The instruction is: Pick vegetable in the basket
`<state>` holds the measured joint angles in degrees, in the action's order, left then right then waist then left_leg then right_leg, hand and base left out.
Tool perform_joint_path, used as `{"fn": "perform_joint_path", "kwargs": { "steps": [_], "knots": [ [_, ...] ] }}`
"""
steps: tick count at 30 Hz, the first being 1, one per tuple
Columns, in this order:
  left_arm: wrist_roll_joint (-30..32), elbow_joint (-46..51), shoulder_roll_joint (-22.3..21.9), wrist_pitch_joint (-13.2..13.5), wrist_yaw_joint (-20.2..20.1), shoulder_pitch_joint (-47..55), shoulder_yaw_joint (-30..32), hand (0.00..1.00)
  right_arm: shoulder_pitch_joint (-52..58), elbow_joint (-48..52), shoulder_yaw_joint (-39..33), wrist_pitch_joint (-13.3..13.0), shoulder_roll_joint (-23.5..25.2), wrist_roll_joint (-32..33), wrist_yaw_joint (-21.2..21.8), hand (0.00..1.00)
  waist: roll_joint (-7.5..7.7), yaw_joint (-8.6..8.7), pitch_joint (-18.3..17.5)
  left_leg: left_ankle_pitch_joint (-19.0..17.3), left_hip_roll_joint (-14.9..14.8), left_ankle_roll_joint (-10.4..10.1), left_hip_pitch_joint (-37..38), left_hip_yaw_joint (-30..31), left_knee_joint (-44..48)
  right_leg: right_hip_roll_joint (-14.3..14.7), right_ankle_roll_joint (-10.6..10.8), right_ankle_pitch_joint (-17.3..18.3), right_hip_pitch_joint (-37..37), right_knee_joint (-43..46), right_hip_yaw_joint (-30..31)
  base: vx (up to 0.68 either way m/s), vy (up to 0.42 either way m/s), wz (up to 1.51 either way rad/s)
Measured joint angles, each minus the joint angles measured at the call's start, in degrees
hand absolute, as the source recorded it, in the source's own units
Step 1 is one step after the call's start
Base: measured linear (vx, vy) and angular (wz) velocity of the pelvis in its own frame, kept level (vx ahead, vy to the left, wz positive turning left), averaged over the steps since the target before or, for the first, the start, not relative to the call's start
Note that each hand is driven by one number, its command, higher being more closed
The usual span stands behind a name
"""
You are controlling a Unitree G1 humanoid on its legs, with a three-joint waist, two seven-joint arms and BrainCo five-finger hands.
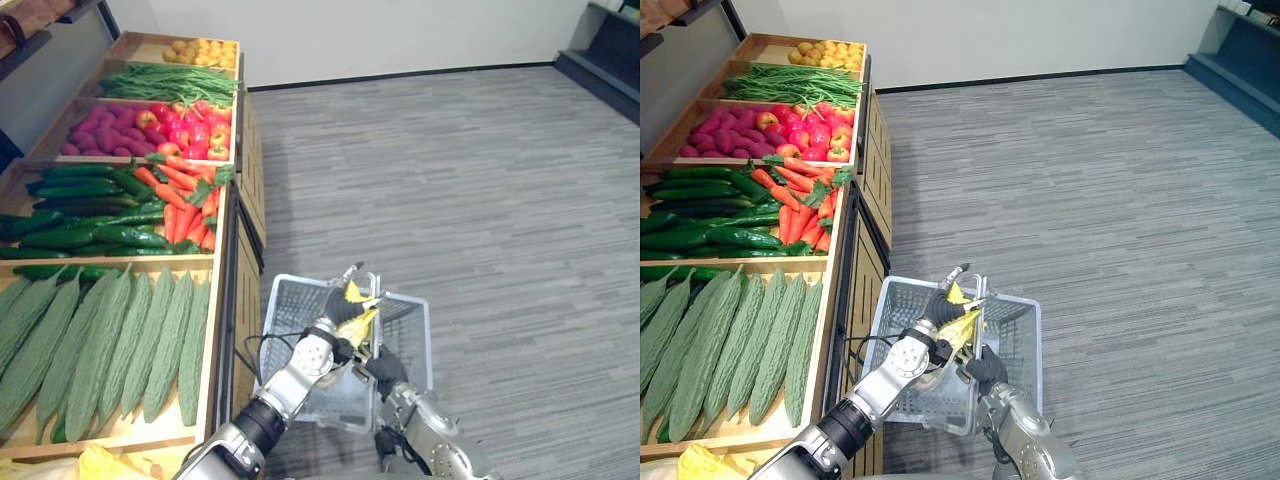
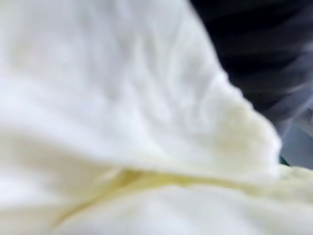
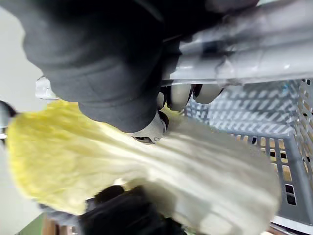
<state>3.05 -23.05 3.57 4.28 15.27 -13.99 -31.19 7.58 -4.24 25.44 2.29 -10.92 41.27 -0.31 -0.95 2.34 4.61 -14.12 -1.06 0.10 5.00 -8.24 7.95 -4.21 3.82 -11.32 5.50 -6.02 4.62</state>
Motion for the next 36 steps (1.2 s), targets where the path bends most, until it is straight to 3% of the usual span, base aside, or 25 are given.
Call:
{"fn": "perform_joint_path", "kwargs": {
  "steps": [2,4,13,19,23,29,36],
  "knots": [
    [-0.11,0.03,-0.05,-0.03,0.05,2.32,0.37,0.0,0.3,3.29,-2.39,-0.78,1.64,-0.68,-0.03,1.0,-0.07,0.01,0.18,0.0,0.01,0.0,-0.02,0.08,-0.02,0.0,0.0,0.0,0.0,0.01,-0.04,0.0,0.0,0.0],
    [-0.22,0.21,-1.01,-0.01,1.06,3.92,2.17,0.0,0.73,5.73,-4.21,-3.23,3.06,-2.28,-0.01,1.0,0.1,-0.15,0.33,0.0,0.03,0.0,-0.05,0.2,-0.04,-0.02,0.01,-0.01,-0.01,0.03,-0.13,-0.01,-0.008,0.02],
    [-1.4,2.39,-1.33,-0.09,1.34,5.34,4.55,0.0,0.98,10.35,-9.32,-6.84,7.46,-1.8,-0.01,1.0,0.05,-0.05,0.37,0.0,-0.03,0.0,0.01,0.32,-0.05,-0.13,0.01,-0.01,-0.01,0.2,-0.34,0.0,-0.002,0.0],
    [-1.37,3.4,-2.13,-0.19,1.11,5.57,4.35,0.0,1.15,10.35,-9.22,-7.04,7.64,0.8,-0.01,1.0,0.07,-0.02,0.38,0.0,-0.04,0.0,0.0,0.31,-0.07,-0.16,0.02,-0.01,-0.01,0.19,-0.4,0.0,0.0,0.0],
    [-1.34,9.05,-2.15,-0.33,0.94,5.63,4.26,0.0,2.01,10.35,-9.85,-7.05,7.61,0.58,0.01,1.0,0.08,-0.02,0.39,0.0,-0.09,0.0,0.0,0.3,-0.04,-0.15,0.01,-0.01,-0.01,0.18,-0.37,-0.01,-0.007,0.0],
    [-1.41,21.69,-1.62,1.08,-2.3,7.02,6.49,0.0,4.81,10.13,-19.18,-6.81,7.51,-10.22,0.14,1.0,0.09,-0.34,0.39,-0.04,0.02,0.06,-0.24,0.32,0.18,0.03,0.05,0.02,0.0,0.21,-1.19,0.0,-0.001,0.01],
    [-6.46,29.63,-0.03,2.46,-6.33,18.28,15.56,0.0,7.63,7.06,-35.4,-6.89,6.93,-19.2,-0.89,1.0,-0.05,-0.36,0.49,-0.06,-0.11,0.06,-0.27,0.46,0.08,0.12,0.28,0.21,0.0,0.22,-1.41,0.0,0.0,0.0]
  ]
}}
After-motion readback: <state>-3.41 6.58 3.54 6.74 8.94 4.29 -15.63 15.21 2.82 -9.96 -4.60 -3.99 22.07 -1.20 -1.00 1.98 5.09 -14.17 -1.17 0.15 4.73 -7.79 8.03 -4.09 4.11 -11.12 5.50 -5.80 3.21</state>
